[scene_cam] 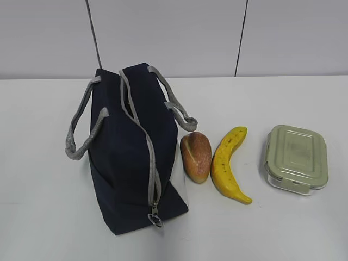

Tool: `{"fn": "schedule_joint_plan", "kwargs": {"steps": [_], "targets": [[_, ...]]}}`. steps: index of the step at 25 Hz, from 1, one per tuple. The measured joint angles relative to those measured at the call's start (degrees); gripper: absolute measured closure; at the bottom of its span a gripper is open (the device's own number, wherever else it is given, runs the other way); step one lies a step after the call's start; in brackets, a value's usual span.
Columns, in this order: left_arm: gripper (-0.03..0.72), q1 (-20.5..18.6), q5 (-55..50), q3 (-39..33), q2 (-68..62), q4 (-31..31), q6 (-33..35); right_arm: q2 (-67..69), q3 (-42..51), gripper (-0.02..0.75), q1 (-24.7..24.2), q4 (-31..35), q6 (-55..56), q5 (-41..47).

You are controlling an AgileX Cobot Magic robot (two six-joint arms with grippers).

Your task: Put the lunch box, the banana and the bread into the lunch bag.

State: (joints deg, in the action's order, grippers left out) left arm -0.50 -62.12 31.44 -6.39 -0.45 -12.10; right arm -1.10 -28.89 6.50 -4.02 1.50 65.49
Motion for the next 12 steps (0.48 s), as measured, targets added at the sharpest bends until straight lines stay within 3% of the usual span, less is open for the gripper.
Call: {"fn": "schedule_joint_plan", "kwargs": {"steps": [12], "targets": [[0.254,0.0,2.3,12.3,-29.4,-16.5,8.5,0.0,0.0,0.207,0.0,0.0,0.0,0.0]]}}
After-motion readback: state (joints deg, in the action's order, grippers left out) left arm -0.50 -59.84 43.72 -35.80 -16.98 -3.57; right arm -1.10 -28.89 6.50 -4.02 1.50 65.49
